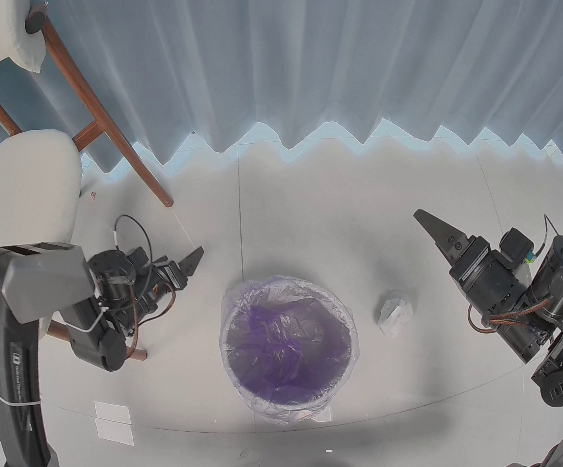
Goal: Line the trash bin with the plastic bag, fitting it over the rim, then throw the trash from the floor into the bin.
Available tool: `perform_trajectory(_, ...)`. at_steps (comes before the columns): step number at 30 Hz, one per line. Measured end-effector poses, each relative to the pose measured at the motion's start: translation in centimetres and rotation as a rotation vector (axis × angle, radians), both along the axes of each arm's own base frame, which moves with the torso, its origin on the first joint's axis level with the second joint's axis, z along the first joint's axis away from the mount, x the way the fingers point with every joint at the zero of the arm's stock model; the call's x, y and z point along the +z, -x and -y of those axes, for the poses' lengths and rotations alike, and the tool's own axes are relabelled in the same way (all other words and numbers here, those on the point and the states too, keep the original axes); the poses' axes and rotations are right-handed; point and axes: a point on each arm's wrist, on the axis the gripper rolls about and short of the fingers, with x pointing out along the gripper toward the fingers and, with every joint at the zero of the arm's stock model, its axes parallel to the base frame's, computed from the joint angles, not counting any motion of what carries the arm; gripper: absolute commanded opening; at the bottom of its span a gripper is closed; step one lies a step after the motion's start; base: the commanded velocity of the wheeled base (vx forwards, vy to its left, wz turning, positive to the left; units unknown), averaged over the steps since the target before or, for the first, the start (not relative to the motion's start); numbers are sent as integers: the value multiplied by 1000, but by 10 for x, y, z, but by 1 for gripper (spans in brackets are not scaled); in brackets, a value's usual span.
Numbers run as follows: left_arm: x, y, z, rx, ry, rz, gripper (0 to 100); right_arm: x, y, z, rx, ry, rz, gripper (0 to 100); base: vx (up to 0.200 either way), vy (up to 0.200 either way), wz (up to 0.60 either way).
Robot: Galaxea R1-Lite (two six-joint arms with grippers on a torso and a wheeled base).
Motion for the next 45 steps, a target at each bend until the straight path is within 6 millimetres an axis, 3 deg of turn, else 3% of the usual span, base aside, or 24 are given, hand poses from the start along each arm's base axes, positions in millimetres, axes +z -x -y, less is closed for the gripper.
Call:
perform_trajectory(10, 119, 72, -12, -170, 100, 208, 100, -23, -25, 16, -118, 99, -76, 100, 0, -20, 0)
perform_trajectory(19, 197, 142, -37, -325, 86, 379, 100, -77, -68, 23, -176, 342, -202, 100, 0, -200, 0)
perform_trajectory(25, 231, 185, -60, -348, 82, 377, 100, -112, -86, 22, -161, 484, -313, 100, 0, -200, 0)
perform_trajectory(31, 255, 218, -74, -379, 89, 419, 100, -127, -106, 19, -160, 540, -385, 100, 0, -200, 0)
perform_trajectory(45, 263, 234, -80, -344, 60, 462, 100, -164, -151, -2, -126, 623, -419, 100, 0, -157, 0)
